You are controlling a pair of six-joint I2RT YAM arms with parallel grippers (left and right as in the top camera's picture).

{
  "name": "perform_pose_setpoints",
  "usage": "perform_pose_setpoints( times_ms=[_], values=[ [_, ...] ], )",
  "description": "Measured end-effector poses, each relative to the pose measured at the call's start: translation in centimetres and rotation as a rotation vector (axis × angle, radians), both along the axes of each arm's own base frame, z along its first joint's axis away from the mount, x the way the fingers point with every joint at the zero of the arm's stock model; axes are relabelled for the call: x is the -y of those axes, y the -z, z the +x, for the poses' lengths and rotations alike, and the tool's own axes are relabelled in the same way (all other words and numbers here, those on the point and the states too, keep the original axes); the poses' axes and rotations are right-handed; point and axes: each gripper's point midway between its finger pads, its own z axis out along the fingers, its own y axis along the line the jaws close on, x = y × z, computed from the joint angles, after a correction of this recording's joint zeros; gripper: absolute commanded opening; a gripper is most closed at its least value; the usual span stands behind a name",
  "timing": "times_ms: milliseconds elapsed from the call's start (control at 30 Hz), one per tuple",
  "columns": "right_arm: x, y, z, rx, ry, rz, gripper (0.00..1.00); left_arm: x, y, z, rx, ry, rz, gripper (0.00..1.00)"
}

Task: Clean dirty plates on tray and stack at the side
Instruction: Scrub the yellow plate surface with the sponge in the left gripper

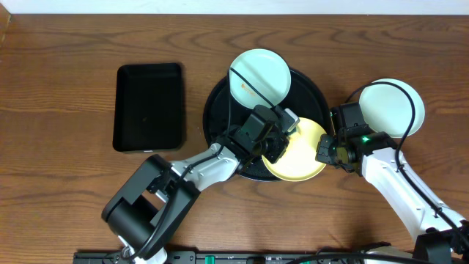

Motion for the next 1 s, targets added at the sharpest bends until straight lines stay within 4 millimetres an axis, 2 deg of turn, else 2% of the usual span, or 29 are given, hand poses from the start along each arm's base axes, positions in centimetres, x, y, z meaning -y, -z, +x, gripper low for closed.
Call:
perform_pose_setpoints(
  times_ms=[100, 300, 600, 800, 1000],
  values=[
    [0.0, 0.0, 0.0, 0.0, 0.0, 0.0, 0.01, 0.0, 0.6, 0.0, -0.007, 0.0, 0.007, 0.08],
    [0.0, 0.0, 0.0, 0.0, 0.0, 0.0, 0.01, 0.3, -0.2, 0.8, 0.029, -0.005, -0.023, 0.08],
    [0.0, 0.0, 0.0, 0.0, 0.0, 0.0, 0.01, -0.9, -0.8, 2.3, 0.023, -0.021, -0.066, 0.08],
    [0.0, 0.0, 0.0, 0.0, 0.0, 0.0, 0.01, -0.9, -0.9, 2.0, -0.014, 0.007, -0.099, 0.07],
    [0.0, 0.0, 0.0, 0.0, 0.0, 0.0, 0.01, -1.2, 0.0, 0.8, -0.076, 0.021, -0.078, 0.08]
  ],
)
